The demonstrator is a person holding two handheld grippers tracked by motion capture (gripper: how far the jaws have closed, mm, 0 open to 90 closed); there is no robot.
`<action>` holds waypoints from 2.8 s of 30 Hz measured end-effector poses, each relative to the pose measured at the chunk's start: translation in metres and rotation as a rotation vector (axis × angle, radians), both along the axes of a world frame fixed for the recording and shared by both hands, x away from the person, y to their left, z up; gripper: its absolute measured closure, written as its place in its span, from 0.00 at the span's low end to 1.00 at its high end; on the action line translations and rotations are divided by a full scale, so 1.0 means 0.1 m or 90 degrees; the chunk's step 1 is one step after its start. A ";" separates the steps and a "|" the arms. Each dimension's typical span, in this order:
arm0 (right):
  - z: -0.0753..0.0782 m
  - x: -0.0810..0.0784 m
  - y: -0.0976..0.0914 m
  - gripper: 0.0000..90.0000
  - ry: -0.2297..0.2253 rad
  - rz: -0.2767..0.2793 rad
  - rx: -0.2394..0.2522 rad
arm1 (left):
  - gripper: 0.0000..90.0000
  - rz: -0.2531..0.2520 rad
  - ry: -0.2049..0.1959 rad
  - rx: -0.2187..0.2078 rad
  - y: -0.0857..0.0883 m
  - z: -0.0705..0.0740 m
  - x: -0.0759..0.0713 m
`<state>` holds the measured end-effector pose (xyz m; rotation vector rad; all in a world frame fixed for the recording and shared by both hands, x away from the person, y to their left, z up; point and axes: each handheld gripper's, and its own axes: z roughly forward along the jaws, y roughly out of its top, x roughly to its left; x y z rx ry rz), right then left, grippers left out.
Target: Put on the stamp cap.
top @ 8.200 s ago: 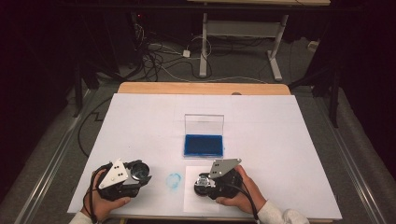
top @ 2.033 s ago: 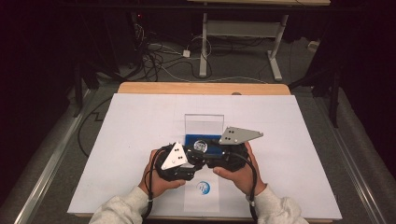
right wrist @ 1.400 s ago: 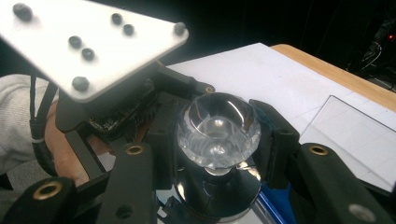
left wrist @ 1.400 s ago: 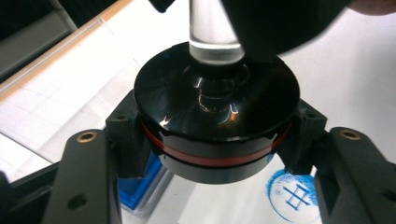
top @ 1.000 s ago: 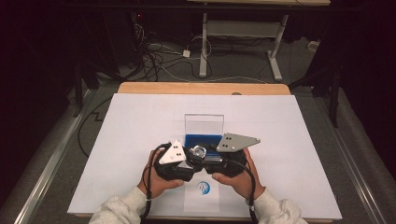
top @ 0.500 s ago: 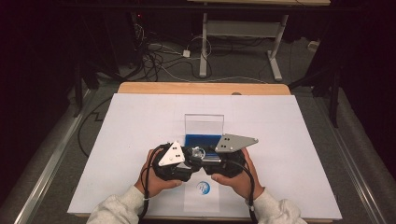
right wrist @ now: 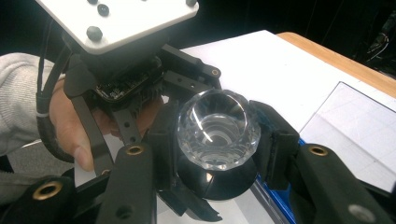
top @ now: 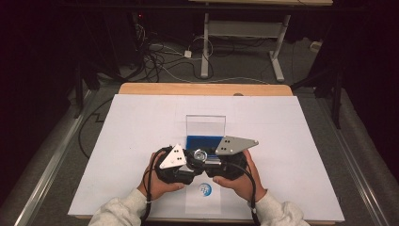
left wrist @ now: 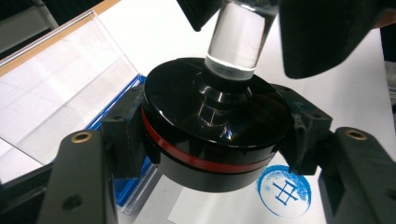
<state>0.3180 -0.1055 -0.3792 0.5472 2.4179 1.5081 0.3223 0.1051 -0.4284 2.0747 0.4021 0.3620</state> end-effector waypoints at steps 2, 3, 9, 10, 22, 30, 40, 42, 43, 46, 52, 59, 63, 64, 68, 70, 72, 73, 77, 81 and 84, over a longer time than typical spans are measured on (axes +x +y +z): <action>0.01 0.00 -0.01 0.63 0.001 -0.002 0.001 | 0.38 0.000 0.000 -0.006 0.00 -0.01 0.00; 0.01 0.00 -0.01 0.63 0.001 -0.003 0.001 | 0.37 0.002 -0.002 -0.004 0.00 -0.01 0.00; 0.02 0.00 -0.02 0.63 0.003 -0.004 0.005 | 0.33 0.004 -0.009 -0.004 -0.02 -0.03 -0.01; 0.02 0.00 -0.02 0.63 0.002 -0.005 0.006 | 0.31 0.008 -0.010 -0.002 -0.02 -0.03 -0.01; 0.06 0.00 -0.06 0.63 -0.001 -0.011 0.013 | 0.18 0.030 -0.010 0.005 -0.03 -0.06 0.00; 0.08 0.01 -0.10 0.63 -0.005 -0.017 0.016 | 0.18 0.025 -0.014 0.011 -0.04 -0.06 -0.01; 0.08 0.02 -0.11 0.63 -0.001 -0.020 0.017 | 0.18 0.026 -0.017 0.018 -0.04 -0.06 -0.01; 0.08 0.02 -0.11 0.63 0.000 -0.020 0.016 | 0.18 0.028 -0.018 0.020 -0.04 -0.07 -0.01; 0.08 0.02 -0.10 0.63 0.002 -0.021 0.016 | 0.18 0.029 -0.020 0.020 -0.04 -0.06 -0.01; 0.08 0.02 -0.11 0.63 0.001 -0.019 0.017 | 0.18 0.026 -0.018 0.027 -0.05 -0.07 -0.01; 0.10 0.02 -0.14 0.63 -0.001 -0.024 0.022 | 0.18 0.037 -0.019 0.038 -0.02 -0.08 0.00; 0.12 0.02 -0.18 0.63 0.000 -0.030 0.020 | 0.18 0.047 -0.030 0.047 0.05 -0.07 -0.01; 0.14 0.03 -0.22 0.63 -0.006 -0.037 0.020 | 0.18 0.051 -0.045 0.054 0.11 -0.04 -0.04; 0.14 0.03 -0.24 0.63 -0.007 -0.037 0.021 | 0.18 0.050 -0.052 0.063 0.13 -0.03 -0.05; 0.18 0.05 -0.30 0.63 -0.011 -0.047 0.023 | 0.18 0.060 -0.059 0.063 0.26 -0.02 -0.08; 0.20 0.05 -0.34 0.63 -0.015 -0.052 0.025 | 0.18 0.073 -0.062 0.063 0.34 -0.01 -0.08; 0.21 0.06 -0.38 0.63 -0.016 -0.057 0.027 | 0.18 0.080 -0.063 0.057 0.42 0.00 -0.09; 0.22 0.07 -0.39 0.63 -0.017 -0.061 0.028 | 0.18 0.085 -0.065 0.057 0.45 0.00 -0.09; 0.24 0.08 -0.45 0.63 -0.019 -0.066 0.028 | 0.18 0.103 -0.068 0.057 0.60 0.01 -0.14; 0.25 0.07 -0.50 0.63 -0.018 -0.072 0.028 | 0.18 0.117 -0.078 0.065 0.75 -0.02 -0.22; 0.26 0.06 -0.55 0.63 -0.022 -0.080 0.025 | 0.18 0.128 -0.086 0.069 0.86 -0.06 -0.27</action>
